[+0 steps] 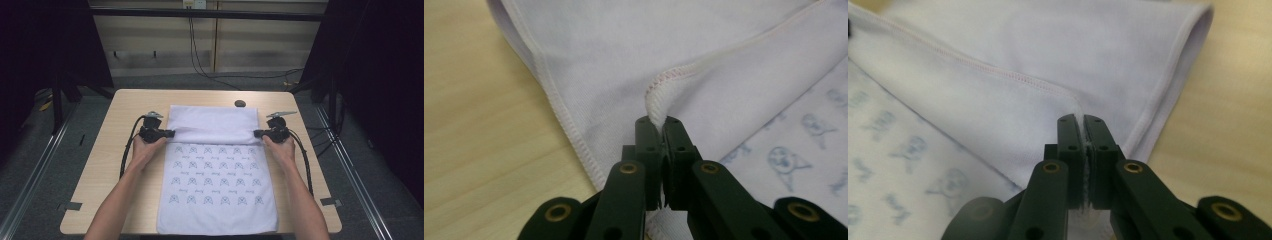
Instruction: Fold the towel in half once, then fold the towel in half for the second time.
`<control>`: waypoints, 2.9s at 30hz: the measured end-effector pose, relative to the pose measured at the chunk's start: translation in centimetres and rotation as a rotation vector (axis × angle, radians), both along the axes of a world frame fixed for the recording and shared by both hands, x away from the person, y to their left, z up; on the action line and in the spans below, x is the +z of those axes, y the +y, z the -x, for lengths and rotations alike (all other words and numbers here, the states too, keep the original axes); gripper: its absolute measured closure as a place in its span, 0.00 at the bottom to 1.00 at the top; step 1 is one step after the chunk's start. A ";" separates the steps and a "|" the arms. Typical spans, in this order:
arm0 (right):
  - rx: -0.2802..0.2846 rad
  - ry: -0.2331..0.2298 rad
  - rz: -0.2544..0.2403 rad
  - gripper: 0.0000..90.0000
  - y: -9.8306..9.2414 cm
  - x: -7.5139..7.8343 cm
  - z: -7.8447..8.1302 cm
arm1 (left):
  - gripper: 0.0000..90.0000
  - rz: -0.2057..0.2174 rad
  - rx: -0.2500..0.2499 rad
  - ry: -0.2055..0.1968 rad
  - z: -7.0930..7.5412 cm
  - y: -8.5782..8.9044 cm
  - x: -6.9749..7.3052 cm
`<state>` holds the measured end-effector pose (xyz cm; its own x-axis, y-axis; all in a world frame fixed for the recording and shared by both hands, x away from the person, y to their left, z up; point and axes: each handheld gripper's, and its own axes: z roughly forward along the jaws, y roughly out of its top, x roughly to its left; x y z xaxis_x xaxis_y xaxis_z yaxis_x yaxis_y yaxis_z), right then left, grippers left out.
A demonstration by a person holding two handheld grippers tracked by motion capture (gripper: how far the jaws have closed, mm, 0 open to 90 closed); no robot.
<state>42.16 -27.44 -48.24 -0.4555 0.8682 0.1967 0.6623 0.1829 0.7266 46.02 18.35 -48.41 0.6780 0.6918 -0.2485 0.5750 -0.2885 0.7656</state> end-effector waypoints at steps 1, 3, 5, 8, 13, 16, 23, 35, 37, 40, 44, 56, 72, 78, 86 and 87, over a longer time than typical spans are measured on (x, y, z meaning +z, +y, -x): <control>0.006 -0.032 -0.024 0.97 -0.4 1.1 0.1 | 0.97 0.030 0.000 -0.010 0.3 0.3 0.7; 0.015 -0.069 -0.042 0.97 -0.6 2.9 0.3 | 0.97 0.055 -0.019 -0.052 1.1 0.9 2.7; 0.034 -0.126 -0.048 0.97 -0.7 5.3 0.7 | 0.97 0.067 -0.044 -0.098 2.2 1.2 4.8; 0.064 -0.205 -0.071 0.97 -0.8 8.9 2.5 | 0.97 0.088 -0.077 -0.160 4.5 1.8 7.8; 0.128 -0.273 -0.132 0.97 -1.7 12.0 7.0 | 0.97 0.160 -0.122 -0.193 9.1 2.8 10.0; 0.168 -0.280 -0.112 0.97 -1.8 12.6 9.5 | 0.97 0.162 -0.149 -0.210 11.2 3.2 10.3; 0.246 -0.328 -0.076 0.97 -1.3 15.6 14.6 | 0.97 0.191 -0.161 -0.293 14.0 3.8 14.6; 0.300 -0.195 -0.048 0.97 -1.5 9.9 19.8 | 0.96 0.074 -0.239 -0.202 19.2 3.5 7.7; 0.305 -0.149 -0.054 0.97 -1.4 8.2 20.2 | 0.96 0.051 -0.244 -0.173 19.3 3.4 6.6; 0.329 -0.075 -0.025 0.96 -0.8 5.0 21.0 | 0.96 0.028 -0.277 -0.062 20.2 3.3 3.1; 0.360 -0.003 -0.054 0.95 -1.2 2.1 22.5 | 0.95 0.014 -0.340 -0.018 21.7 3.3 1.7; 0.548 0.103 -0.050 0.76 -1.7 1.3 26.9 | 0.81 0.021 -0.492 0.034 24.3 5.5 1.9; 0.299 -0.008 -0.002 0.66 0.8 0.8 16.5 | 0.75 -0.062 -0.218 0.055 12.7 2.0 -0.7; 0.269 0.011 0.068 0.65 2.5 -0.5 12.2 | 0.71 -0.083 -0.214 0.066 10.2 0.5 -1.6; 0.250 0.036 0.152 0.67 3.1 -1.3 10.9 | 0.82 -0.084 -0.217 0.042 11.3 0.6 -1.9; 0.266 0.040 0.181 0.68 3.3 -1.2 11.3 | 0.83 -0.079 -0.222 0.053 11.6 0.8 -1.8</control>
